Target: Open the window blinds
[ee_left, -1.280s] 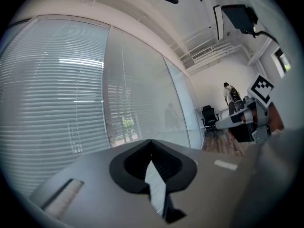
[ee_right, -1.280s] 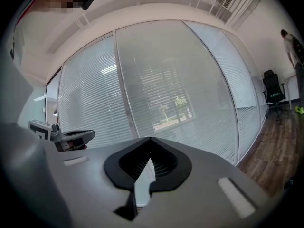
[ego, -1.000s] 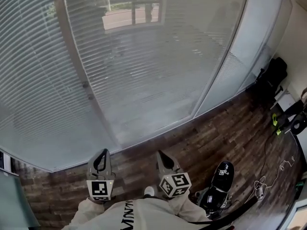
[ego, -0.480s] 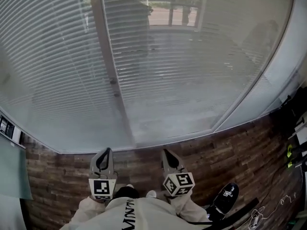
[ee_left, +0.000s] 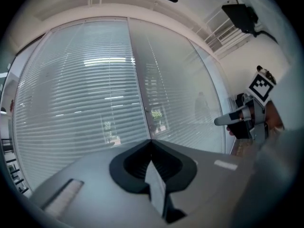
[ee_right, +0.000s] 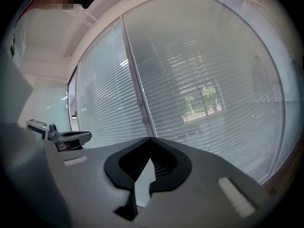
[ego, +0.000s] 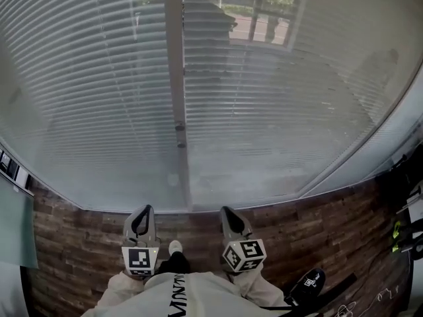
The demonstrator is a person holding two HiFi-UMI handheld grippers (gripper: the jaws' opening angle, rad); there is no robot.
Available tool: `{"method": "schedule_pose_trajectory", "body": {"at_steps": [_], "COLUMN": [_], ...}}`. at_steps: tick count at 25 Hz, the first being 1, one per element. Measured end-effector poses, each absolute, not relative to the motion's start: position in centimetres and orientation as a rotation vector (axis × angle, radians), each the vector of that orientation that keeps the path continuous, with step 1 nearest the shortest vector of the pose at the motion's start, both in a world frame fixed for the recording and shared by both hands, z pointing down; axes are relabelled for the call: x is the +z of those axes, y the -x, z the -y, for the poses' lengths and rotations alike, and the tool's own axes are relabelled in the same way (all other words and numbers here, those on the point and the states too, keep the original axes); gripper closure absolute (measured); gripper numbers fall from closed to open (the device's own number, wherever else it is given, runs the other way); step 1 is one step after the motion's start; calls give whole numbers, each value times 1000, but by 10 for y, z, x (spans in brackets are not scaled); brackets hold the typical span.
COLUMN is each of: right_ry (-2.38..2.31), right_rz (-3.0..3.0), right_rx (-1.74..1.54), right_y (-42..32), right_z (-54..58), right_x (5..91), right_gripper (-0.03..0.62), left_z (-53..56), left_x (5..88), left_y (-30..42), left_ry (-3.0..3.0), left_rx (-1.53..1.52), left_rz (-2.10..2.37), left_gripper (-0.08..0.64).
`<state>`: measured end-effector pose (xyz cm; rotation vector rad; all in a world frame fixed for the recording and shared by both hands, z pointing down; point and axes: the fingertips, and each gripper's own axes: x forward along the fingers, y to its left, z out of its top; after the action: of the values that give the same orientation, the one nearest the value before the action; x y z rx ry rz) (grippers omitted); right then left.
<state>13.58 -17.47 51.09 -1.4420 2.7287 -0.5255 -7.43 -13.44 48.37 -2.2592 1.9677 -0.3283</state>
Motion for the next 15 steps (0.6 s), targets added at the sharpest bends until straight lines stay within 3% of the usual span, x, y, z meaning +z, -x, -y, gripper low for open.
{"method": "schedule_pose_trajectory", "body": {"at_steps": [15], "right_ry": [1503], "right_rz": [-2708], "right_rx": [-435], "right_y": [-75], "right_z": [274], "right_x": [487], "right_gripper": [592], "left_z": [244], "left_x": [469], "left_y": [129], "left_ry": [2293], "left_rx": [-272], "left_rz": [-1888], "left_gripper": [560]}}
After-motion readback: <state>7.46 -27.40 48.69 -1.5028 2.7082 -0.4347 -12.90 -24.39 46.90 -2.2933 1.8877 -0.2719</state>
